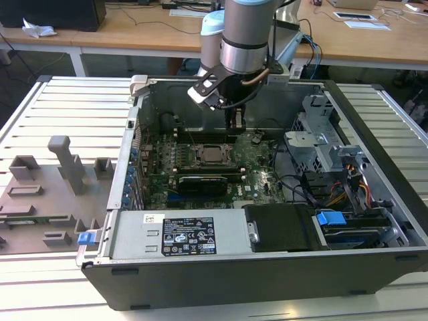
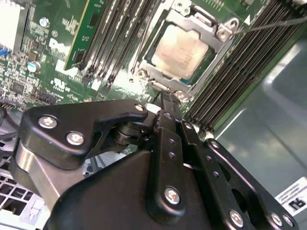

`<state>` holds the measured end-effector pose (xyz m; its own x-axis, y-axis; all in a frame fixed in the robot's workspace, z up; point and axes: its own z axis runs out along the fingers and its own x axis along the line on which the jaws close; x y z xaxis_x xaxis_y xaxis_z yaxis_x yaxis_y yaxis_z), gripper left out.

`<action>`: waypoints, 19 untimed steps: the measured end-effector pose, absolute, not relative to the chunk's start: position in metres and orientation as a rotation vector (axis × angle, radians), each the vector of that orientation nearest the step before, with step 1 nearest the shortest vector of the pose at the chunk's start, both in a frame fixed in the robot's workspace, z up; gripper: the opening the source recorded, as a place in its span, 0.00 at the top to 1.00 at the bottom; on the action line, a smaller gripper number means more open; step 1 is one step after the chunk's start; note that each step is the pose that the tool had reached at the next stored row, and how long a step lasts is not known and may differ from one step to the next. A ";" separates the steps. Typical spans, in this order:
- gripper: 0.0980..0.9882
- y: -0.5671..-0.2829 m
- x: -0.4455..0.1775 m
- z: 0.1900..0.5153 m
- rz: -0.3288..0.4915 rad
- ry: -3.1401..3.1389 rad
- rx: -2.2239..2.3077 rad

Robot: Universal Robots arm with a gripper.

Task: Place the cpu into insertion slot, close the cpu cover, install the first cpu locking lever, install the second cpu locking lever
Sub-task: 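Close the cpu cover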

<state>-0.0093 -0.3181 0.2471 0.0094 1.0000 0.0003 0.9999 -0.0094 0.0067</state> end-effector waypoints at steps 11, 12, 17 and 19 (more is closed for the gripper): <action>0.99 -0.318 -0.049 0.244 0.009 2.207 2.229; 0.99 -0.318 -0.052 0.243 0.009 2.207 2.228; 0.99 -0.318 -0.061 0.236 0.009 2.207 2.228; 0.99 -0.318 -0.064 0.234 0.009 2.208 2.228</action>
